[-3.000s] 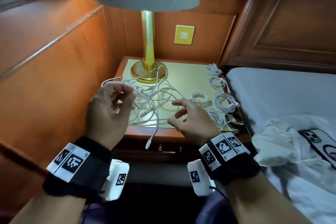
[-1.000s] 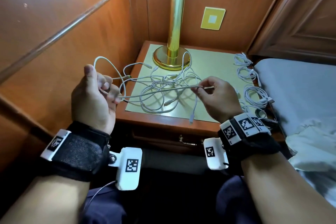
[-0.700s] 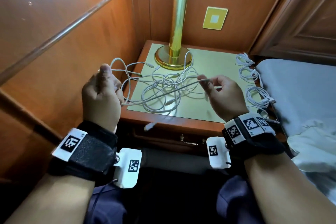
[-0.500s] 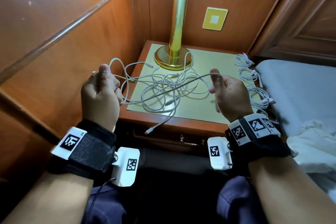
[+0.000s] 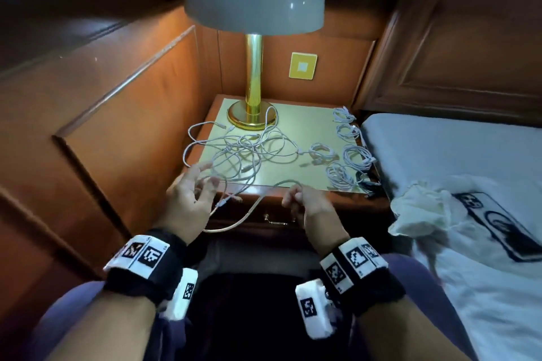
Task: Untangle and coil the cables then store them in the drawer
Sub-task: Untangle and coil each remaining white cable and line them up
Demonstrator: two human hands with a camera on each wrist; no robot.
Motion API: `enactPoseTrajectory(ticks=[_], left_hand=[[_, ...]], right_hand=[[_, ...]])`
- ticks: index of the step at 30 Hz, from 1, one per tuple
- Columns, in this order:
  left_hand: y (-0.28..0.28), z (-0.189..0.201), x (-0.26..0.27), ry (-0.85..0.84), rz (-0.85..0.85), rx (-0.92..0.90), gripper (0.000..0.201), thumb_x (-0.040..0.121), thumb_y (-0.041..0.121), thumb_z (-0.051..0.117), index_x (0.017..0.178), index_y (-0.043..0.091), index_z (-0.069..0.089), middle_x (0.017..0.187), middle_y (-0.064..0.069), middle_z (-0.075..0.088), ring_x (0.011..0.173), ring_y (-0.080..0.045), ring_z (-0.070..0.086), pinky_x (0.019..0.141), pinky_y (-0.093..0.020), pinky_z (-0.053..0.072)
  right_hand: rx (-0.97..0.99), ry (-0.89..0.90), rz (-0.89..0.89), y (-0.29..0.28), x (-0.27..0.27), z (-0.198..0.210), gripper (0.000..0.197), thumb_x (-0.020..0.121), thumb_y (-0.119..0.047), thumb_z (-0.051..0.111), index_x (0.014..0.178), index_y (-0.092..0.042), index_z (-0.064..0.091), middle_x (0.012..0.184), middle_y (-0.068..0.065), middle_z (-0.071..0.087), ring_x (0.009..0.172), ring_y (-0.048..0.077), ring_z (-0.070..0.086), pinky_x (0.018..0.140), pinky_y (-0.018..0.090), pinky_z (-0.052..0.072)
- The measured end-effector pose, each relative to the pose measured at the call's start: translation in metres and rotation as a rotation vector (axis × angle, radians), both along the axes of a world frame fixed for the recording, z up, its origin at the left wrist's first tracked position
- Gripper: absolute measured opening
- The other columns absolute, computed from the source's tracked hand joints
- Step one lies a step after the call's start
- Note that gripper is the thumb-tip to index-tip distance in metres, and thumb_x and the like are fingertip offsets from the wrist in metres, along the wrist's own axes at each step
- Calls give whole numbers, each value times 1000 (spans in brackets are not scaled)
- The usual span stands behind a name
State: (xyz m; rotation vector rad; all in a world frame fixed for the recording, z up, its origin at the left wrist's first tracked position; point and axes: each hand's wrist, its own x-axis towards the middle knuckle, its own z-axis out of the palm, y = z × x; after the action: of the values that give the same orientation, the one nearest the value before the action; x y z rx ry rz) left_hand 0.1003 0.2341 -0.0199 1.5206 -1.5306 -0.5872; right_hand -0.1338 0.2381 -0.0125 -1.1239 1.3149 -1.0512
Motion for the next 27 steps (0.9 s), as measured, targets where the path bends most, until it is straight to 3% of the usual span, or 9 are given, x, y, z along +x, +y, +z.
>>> enactPoseTrajectory(ticks=[3, 5, 7, 9, 11, 13, 17, 21, 27], left_hand=[[44, -4, -13, -261, -23, 156, 48, 98, 47, 52, 142, 29, 52, 143, -8, 37, 132, -28, 36, 115, -40, 29], [69, -1, -28, -210, -192, 145, 56, 95, 64, 42, 139, 32, 55, 148, 2, 40, 140, -22, 33, 118, -39, 25], [90, 5, -48, 54, -424, 154, 57, 95, 66, 38, 124, 26, 67, 130, 5, 64, 126, -10, 55, 112, -33, 38], [109, 15, -69, 231, -568, 218, 46, 101, 49, 43, 101, 11, 70, 87, -3, 74, 85, -12, 69, 85, -32, 53], [121, 26, -83, 345, -574, 236, 44, 100, 46, 49, 79, 8, 61, 55, 0, 52, 47, -13, 49, 52, -28, 46], [125, 30, -84, 446, -495, 208, 42, 97, 47, 51, 67, 17, 55, 54, 2, 34, 42, -11, 31, 40, -21, 29], [117, 19, -72, 601, -355, 162, 37, 93, 40, 55, 60, 24, 51, 55, 6, 30, 43, -9, 24, 38, -16, 21], [107, -2, -71, 471, -348, 174, 32, 96, 37, 53, 68, 21, 57, 54, 8, 34, 44, -10, 25, 38, -17, 22], [89, -19, -73, 71, -204, 62, 13, 94, 21, 68, 84, 26, 76, 61, 14, 63, 52, -1, 48, 54, -12, 39]], right_hand=[[-17, 216, 112, 44, -8, -2, 19, 79, -16, 44, 63, -16, 53, 42, -21, 52, 55, -1, 47, 58, 13, 34], [-127, 293, 185, 72, -13, 2, 19, 76, -24, 40, 62, -20, 52, 51, -20, 54, 58, -2, 47, 63, 16, 33], [-205, 304, 264, 93, -15, 12, 20, 77, -26, 41, 63, -19, 52, 57, -14, 52, 62, 1, 45, 65, 21, 35], [-211, 231, 328, 106, -17, 21, 20, 82, -25, 43, 67, -18, 55, 60, -13, 53, 62, 4, 47, 65, 23, 37], [-172, 84, 330, 115, -27, 30, 20, 87, -25, 46, 72, -16, 56, 57, -13, 50, 53, 3, 43, 54, 18, 36], [-75, -154, 279, 126, -47, 35, 21, 96, -23, 51, 78, -12, 57, 55, -6, 37, 42, 6, 31, 40, 18, 29], [144, -383, 282, 146, -87, 28, 25, 99, -31, 55, 81, -14, 58, 62, 1, 15, 38, 5, 17, 36, 13, 22], [299, -611, 174, 141, -107, 27, 22, 97, -24, 43, 77, -18, 50, 62, -5, 14, 42, 7, 12, 37, 20, 17], [76, -825, -315, 100, -122, 25, 16, 96, -15, 40, 89, -15, 54, 58, -8, 29, 44, 7, 24, 51, 24, 22]])
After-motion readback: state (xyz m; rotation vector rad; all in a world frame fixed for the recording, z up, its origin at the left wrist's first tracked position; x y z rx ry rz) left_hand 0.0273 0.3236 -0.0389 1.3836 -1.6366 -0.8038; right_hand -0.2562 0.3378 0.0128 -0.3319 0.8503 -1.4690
